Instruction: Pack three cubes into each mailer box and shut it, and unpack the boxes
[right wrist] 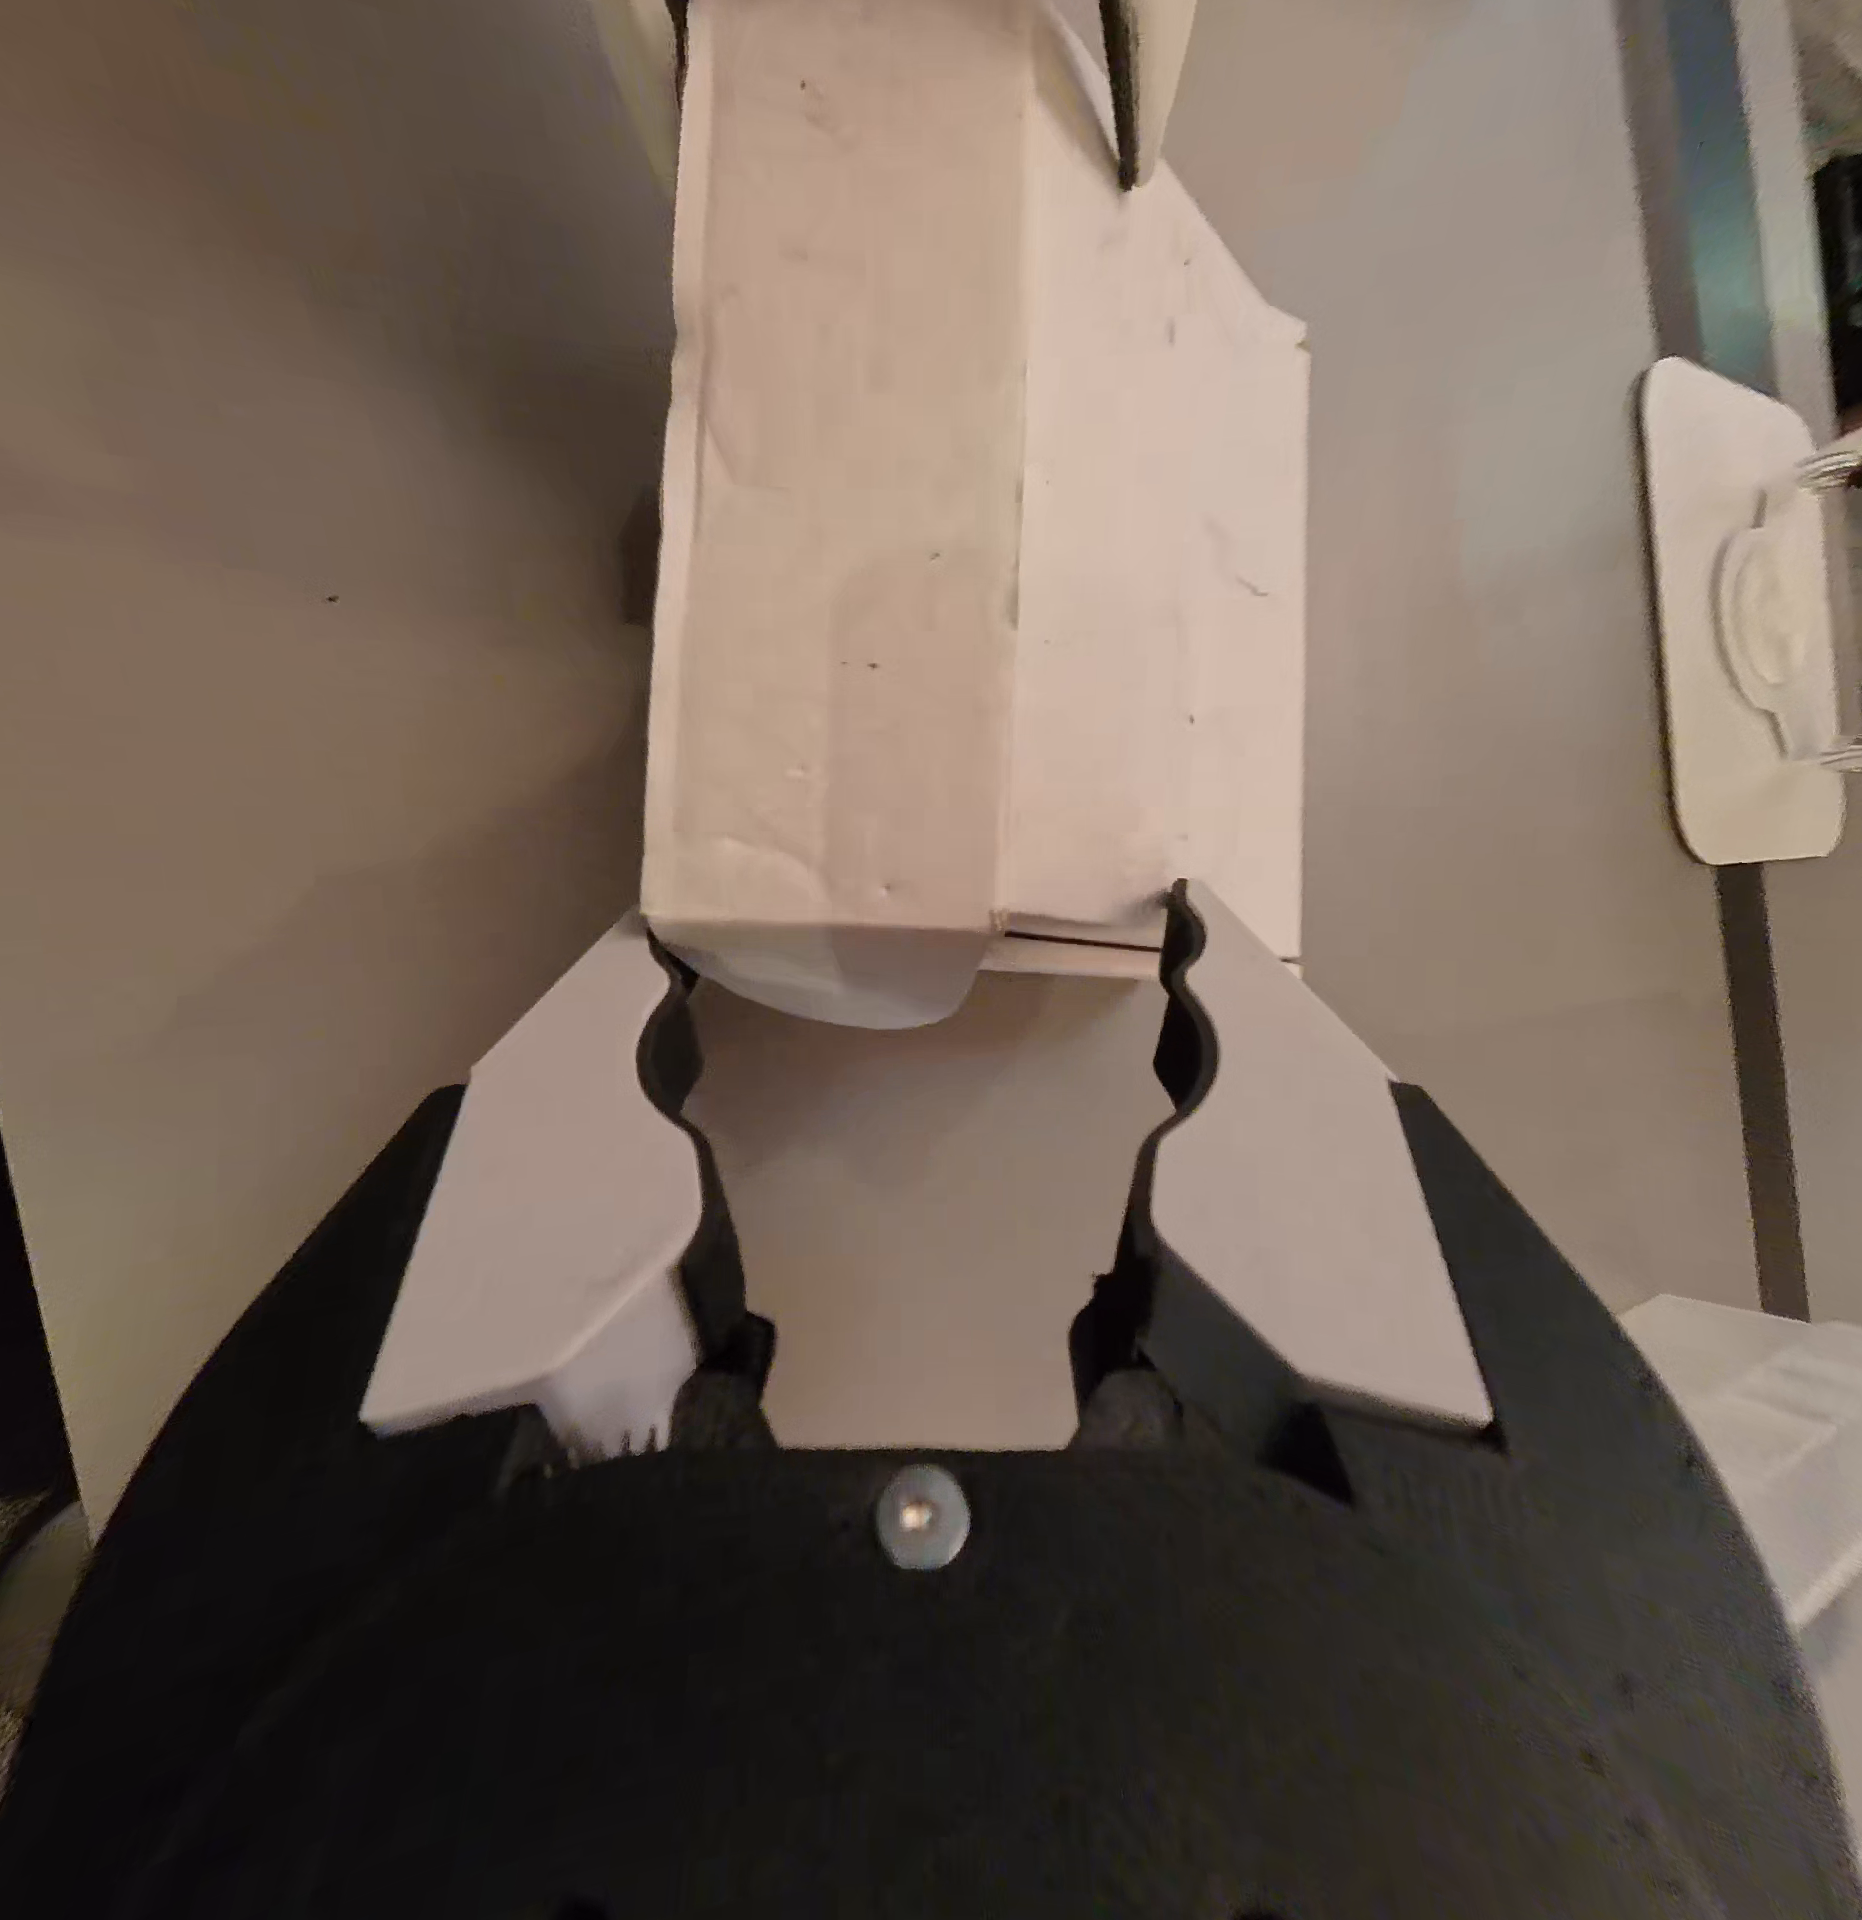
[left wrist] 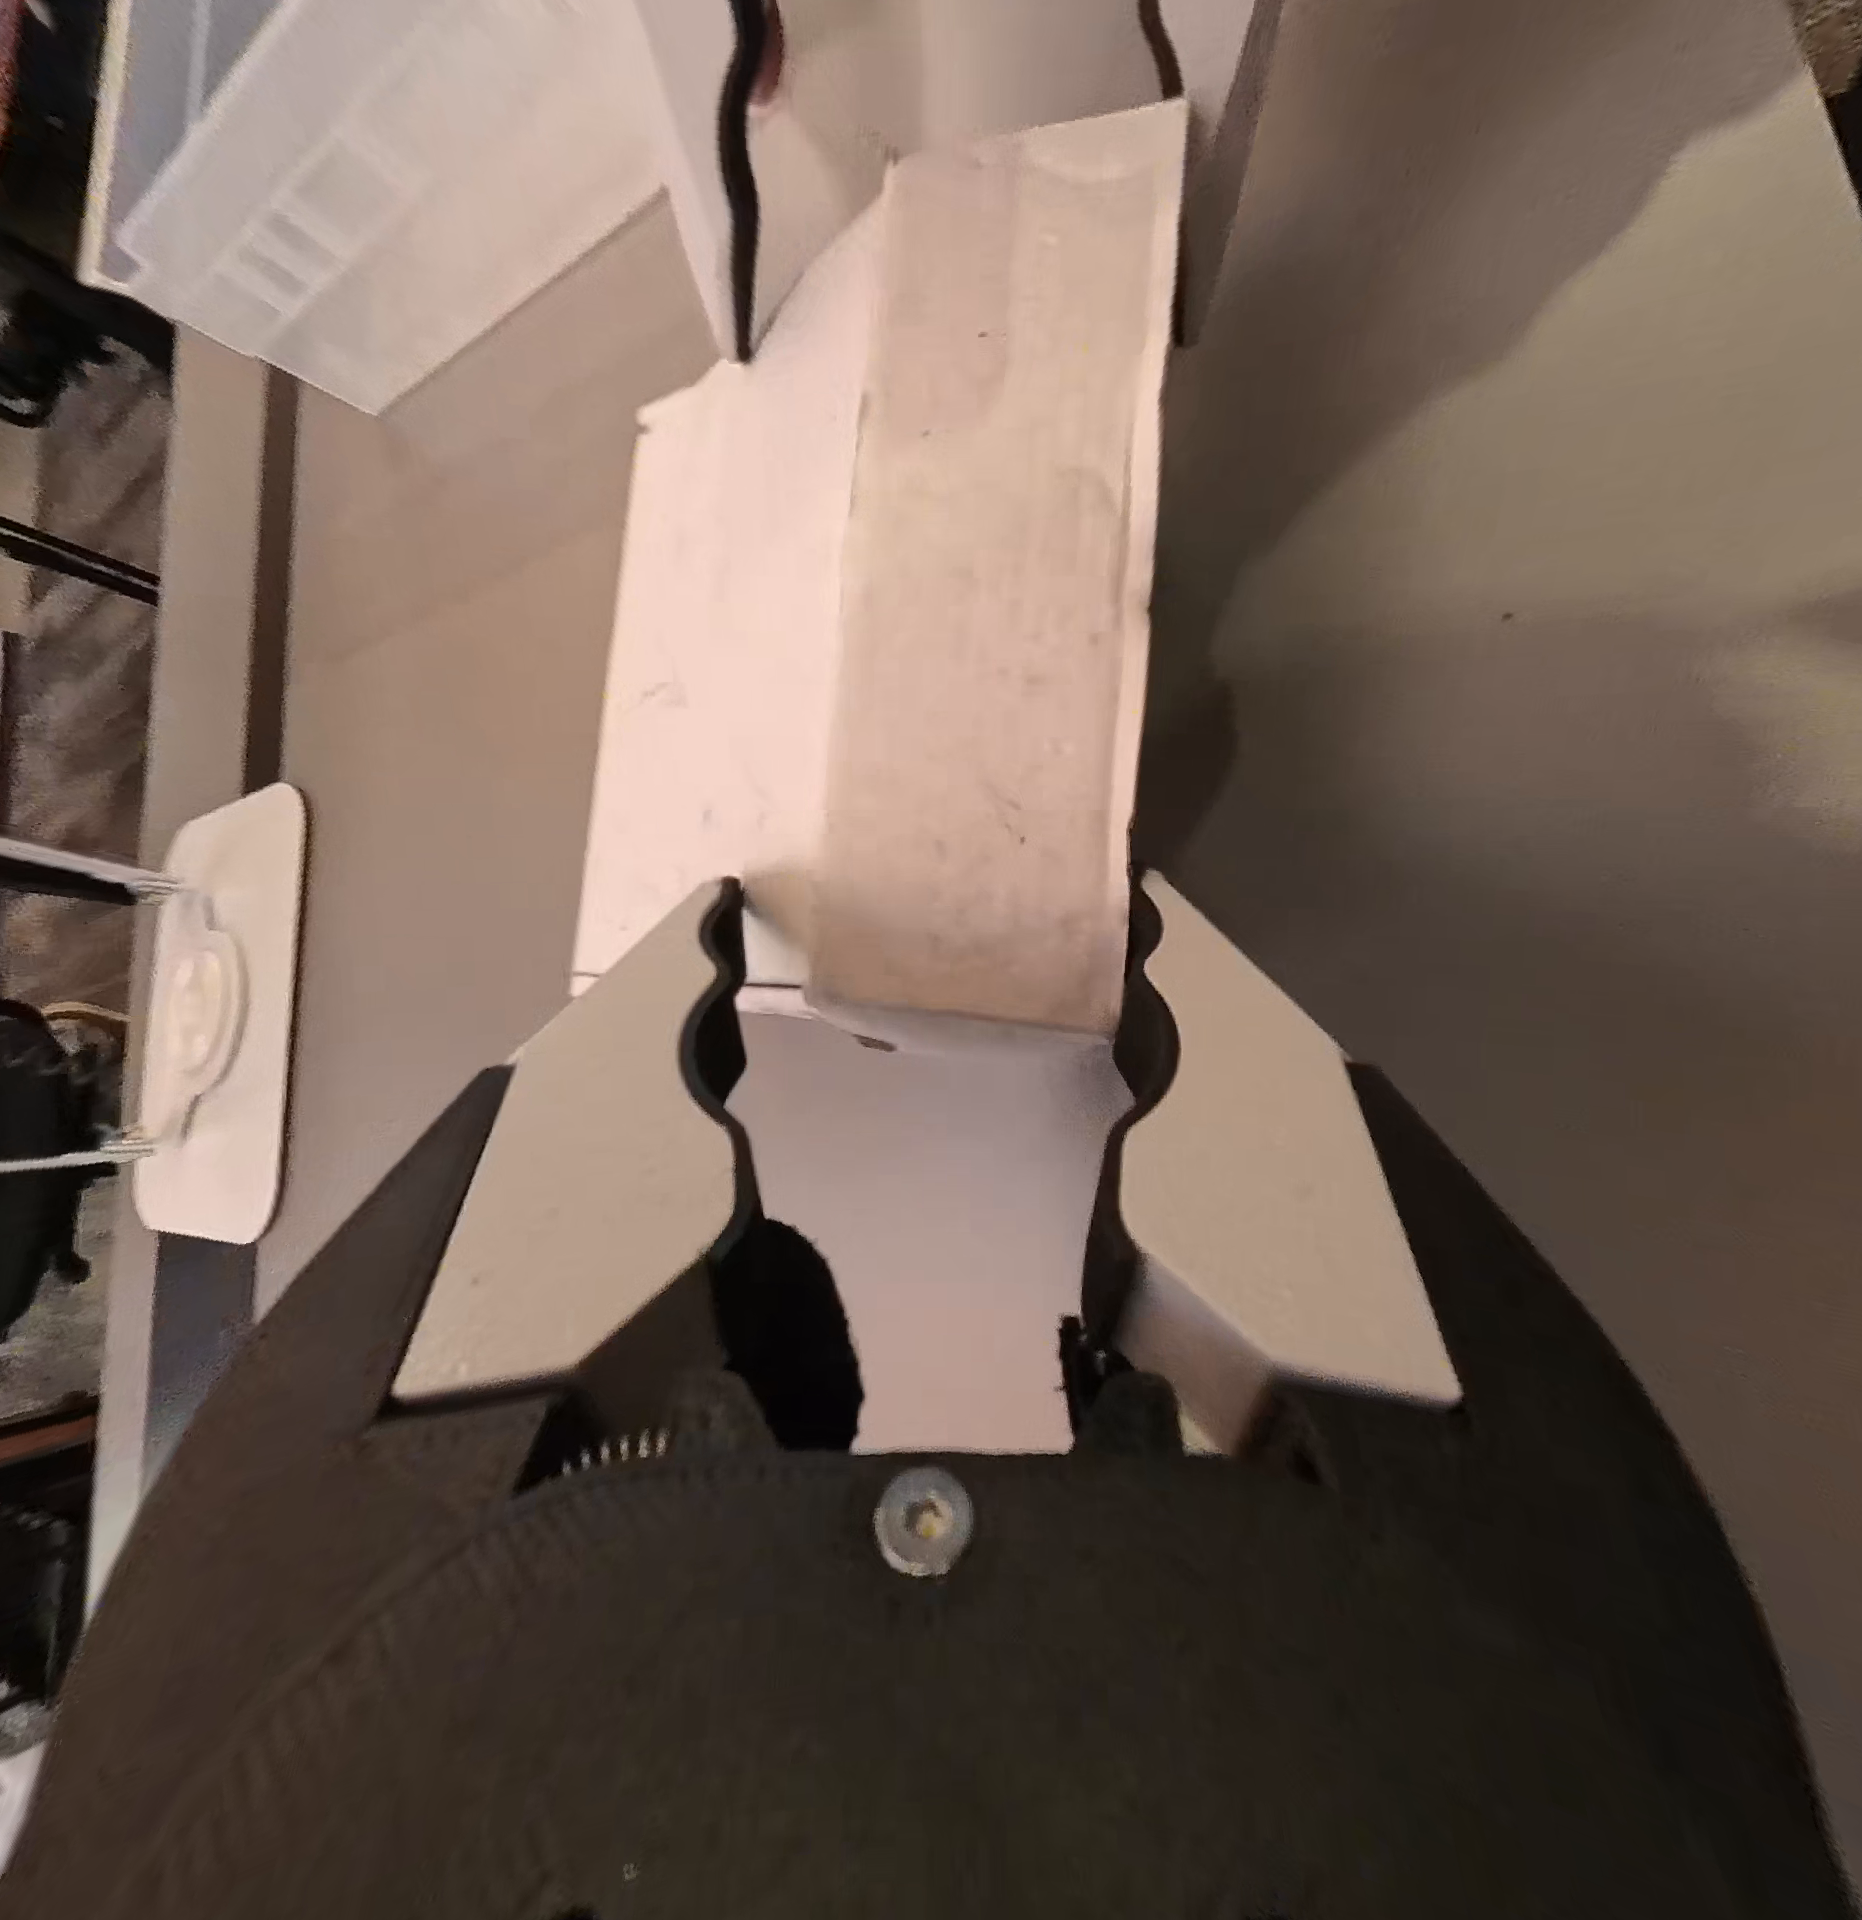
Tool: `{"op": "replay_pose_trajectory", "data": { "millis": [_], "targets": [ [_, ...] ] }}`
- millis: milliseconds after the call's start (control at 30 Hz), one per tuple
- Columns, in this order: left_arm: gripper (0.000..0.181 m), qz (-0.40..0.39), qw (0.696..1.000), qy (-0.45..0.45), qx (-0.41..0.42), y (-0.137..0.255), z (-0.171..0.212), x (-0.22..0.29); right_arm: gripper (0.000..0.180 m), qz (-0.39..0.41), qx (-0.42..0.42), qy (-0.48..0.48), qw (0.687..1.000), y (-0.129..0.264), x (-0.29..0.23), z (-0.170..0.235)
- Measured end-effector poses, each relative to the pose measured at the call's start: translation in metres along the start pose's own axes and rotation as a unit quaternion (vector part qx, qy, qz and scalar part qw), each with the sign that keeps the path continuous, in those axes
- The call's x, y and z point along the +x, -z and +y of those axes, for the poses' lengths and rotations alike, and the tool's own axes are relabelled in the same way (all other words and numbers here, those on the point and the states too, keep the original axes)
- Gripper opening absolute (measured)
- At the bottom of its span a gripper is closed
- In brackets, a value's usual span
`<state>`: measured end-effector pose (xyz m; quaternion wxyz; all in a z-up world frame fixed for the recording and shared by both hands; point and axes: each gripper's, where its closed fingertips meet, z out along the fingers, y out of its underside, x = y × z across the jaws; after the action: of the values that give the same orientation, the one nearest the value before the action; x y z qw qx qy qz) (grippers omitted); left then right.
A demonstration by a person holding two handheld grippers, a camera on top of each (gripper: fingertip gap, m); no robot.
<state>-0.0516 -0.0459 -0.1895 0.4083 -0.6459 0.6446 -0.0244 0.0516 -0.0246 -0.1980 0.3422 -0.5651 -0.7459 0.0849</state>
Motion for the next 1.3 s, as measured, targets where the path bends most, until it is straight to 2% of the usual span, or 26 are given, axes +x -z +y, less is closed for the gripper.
{"op": "replay_pose_trajectory", "data": {
  "millis": [133, 367, 633, 800, 967, 1100, 1300],
  "targets": [
    [0.072, 0.022, 0.999, -0.008, -0.026, -0.011, 0.010, 0.014, 0.096, -0.022, -0.020, 0.006, 1.000, -0.008, -0.012, 0.008],
    [0.072, 0.017, 1.000, 0.004, -0.016, -0.013, 0.011, 0.016, 0.096, -0.016, -0.032, 0.022, 0.999, -0.012, -0.014, 0.012],
    [0.075, 0.075, 0.997, 0.028, 0.010, 0.016, 0.008, 0.020, 0.099, -0.073, -0.026, 0.015, 0.997, 0.008, -0.019, 0.016],
    [0.068, 0.039, 0.999, 0.000, -0.015, 0.031, 0.014, -0.014, 0.087, -0.036, -0.042, 0.037, 0.998, 0.015, 0.003, 0.018],
    [0.065, 0.073, 0.995, -0.034, -0.061, 0.005, 0.029, -0.017, 0.081, -0.046, -0.072, 0.061, 0.994, 0.005, 0.006, 0.025],
    [0.065, 0.111, 0.993, -0.010, -0.037, -0.004, 0.026, -0.008, 0.079, -0.050, -0.068, 0.055, 0.995, -0.004, 0.006, 0.025],
    [0.065, 0.120, 0.992, 0.015, -0.020, -0.004, 0.024, -0.007, 0.079, -0.064, -0.056, 0.040, 0.996, -0.004, 0.007, 0.024]
  ]
}}
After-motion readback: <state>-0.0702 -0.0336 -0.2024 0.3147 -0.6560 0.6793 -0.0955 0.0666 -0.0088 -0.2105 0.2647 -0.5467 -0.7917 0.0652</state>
